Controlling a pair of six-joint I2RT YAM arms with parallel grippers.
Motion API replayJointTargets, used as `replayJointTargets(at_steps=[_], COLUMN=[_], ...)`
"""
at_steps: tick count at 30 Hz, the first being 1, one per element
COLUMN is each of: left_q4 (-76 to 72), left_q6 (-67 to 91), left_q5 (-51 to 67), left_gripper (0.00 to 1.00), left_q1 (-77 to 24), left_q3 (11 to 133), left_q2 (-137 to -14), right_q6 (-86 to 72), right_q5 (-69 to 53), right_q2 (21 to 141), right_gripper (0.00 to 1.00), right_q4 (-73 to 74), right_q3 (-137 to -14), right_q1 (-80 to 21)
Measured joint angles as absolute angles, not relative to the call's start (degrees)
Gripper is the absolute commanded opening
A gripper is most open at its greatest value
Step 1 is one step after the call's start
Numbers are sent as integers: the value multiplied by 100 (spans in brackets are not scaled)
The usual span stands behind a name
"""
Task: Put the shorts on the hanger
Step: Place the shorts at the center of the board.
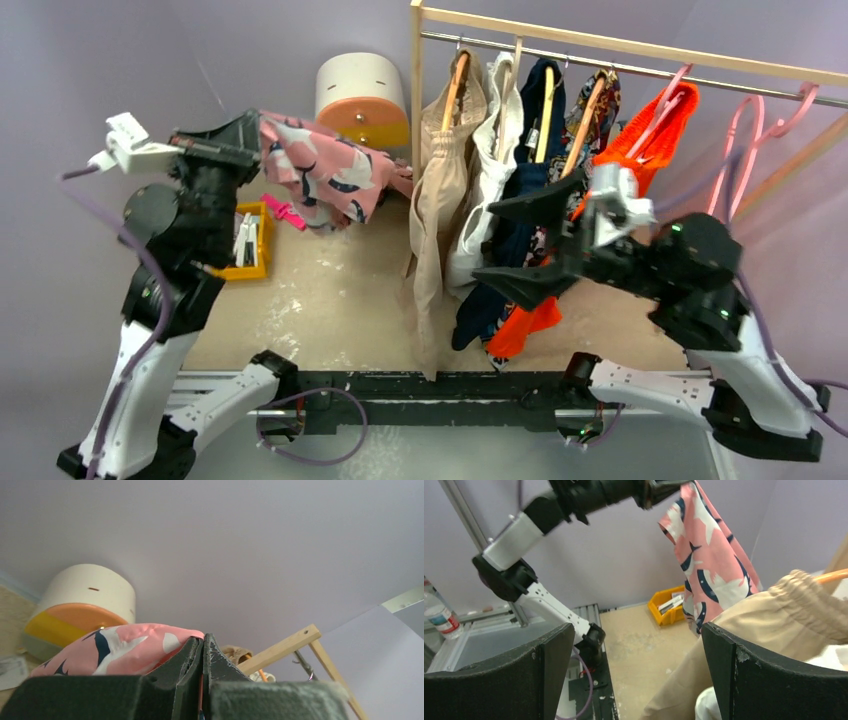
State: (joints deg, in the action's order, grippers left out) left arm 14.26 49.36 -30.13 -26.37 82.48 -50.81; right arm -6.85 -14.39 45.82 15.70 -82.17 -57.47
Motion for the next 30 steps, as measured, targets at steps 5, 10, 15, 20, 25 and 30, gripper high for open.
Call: replayJointTargets(at_steps=[5,10,15,20,25,30], left_q4=[2443,3033,3087,2965,2786,2193], left_q6=[4722,4466,4206,4029,3986,4036], left_q5=[-3284,-3500,-3498,-3417,-3017,-2261], left_gripper=[0,0,0,0,0,0], left_q1=[-2637,-2637,-2637,-2637,-2637,-2637], left_q3=[8193,8672,9638,10501,11212,10888], left_q2=[-4327,-4049,-4486,-5122,-5771,-5723], right_q6=[-718,-760,-766,-685,-574,-491], right_q5=[-1649,-1750,-1837,-1872,-1885,-1905], right_q2=[5260,5605,5730,5815,5942,5999], right_gripper=[99,99,99,99,99,99], right_q4=[1535,1328,950,714,690,611], right_q3=[-8213,-8193,-8366,-8578,-8801,-8823], right_q1=[-5747,-5747,-5747,-5747,-5747,-5747])
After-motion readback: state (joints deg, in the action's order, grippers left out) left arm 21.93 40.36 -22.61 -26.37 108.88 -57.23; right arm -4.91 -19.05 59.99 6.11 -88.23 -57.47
